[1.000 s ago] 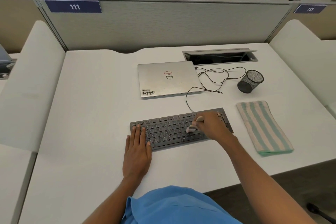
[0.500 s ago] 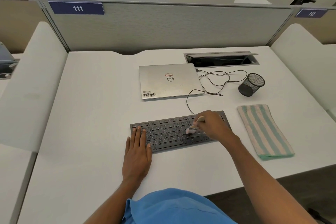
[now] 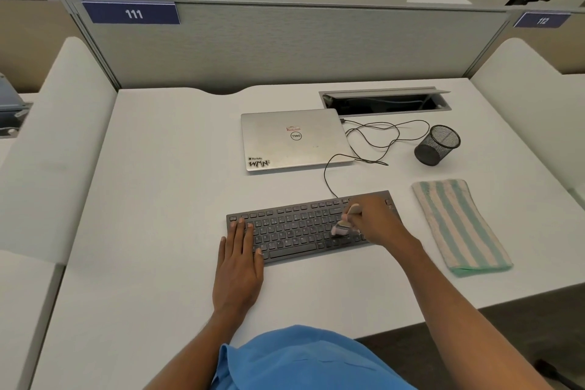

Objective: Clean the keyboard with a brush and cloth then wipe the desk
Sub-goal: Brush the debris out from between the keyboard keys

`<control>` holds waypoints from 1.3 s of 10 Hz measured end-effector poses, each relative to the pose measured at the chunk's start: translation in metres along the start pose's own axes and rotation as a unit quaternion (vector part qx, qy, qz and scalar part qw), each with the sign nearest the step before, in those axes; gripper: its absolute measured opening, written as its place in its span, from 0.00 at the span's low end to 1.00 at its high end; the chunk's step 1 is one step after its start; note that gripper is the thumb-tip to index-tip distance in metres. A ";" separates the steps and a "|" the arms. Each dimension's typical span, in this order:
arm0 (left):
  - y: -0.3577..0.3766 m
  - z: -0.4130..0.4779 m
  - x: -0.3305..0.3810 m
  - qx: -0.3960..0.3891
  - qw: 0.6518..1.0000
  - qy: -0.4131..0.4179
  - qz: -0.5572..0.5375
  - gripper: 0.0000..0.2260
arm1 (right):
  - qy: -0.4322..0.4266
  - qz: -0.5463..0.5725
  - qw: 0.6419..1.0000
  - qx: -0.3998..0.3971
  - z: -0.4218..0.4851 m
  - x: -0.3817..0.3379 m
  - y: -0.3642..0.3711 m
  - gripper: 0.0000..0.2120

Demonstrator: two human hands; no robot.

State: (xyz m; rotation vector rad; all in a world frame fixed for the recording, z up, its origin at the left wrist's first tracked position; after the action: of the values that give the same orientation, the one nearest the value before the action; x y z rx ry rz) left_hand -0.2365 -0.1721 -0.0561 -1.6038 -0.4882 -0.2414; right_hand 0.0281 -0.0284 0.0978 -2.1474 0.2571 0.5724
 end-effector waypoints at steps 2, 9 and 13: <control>0.000 0.000 0.000 -0.002 1.000 -0.002 0.001 0.28 | 0.010 0.005 1.000 0.006 -0.008 -0.002 -0.007 0.07; 0.000 -0.001 0.001 0.006 1.000 0.002 0.005 0.28 | -0.050 0.003 0.998 -0.044 -0.007 -0.038 0.032 0.08; 0.000 -0.001 0.000 0.008 1.000 0.000 0.007 0.28 | 0.049 0.116 0.992 0.012 -0.009 0.012 -0.001 0.08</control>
State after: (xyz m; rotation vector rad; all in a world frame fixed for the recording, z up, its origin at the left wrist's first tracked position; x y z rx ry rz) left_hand -0.2361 -0.1726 -0.0564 -1.5911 -0.4777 -0.2266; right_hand 0.0417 -0.0351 0.0972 -2.1391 0.5704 0.5922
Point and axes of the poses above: each hand's wrist, its own z-axis towards the middle knuckle, its own y-axis out of the palm, x = y × z, the point moved 3 cm from there along z, towards the middle knuckle, and after that the axes turned 13 degrees about -x, right-handed, at the moved point
